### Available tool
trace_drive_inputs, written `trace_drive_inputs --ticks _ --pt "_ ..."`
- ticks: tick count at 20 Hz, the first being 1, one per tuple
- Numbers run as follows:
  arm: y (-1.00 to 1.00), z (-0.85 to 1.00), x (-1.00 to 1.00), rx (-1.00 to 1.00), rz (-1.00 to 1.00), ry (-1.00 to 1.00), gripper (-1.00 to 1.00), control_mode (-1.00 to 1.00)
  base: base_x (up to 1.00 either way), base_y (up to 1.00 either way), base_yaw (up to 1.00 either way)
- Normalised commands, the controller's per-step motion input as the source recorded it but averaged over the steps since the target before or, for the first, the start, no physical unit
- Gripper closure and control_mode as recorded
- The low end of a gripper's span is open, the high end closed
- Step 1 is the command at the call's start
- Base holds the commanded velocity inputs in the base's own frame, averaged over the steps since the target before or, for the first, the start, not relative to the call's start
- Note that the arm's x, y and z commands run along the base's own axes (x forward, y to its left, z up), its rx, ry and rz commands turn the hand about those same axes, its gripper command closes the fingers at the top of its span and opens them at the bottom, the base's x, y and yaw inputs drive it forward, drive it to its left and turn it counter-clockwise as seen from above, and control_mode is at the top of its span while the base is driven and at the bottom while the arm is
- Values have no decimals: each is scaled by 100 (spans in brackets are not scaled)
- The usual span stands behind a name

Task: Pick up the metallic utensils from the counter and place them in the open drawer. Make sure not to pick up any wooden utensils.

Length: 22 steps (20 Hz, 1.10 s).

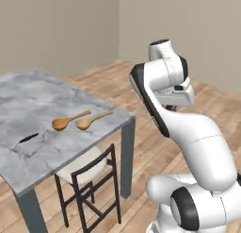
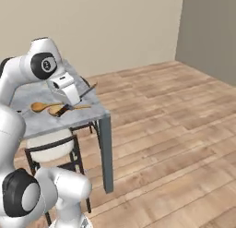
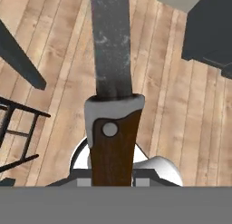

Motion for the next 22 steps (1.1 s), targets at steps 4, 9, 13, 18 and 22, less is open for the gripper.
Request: trace_drive_inputs --ticks 4,9,13,18,22 --pt "0 0 0 0 0 0 100 100 -61 0 -100" --pt "0 0 0 0 0 0 100 100 -44 -1 -100" --pt "0 0 0 0 0 0 100 100 -14 -1 -100" --pt "0 0 0 0 0 0 100 100 -2 0 -100" --pt "0 0 0 0 0 0 100 100 -10 -6 -100"
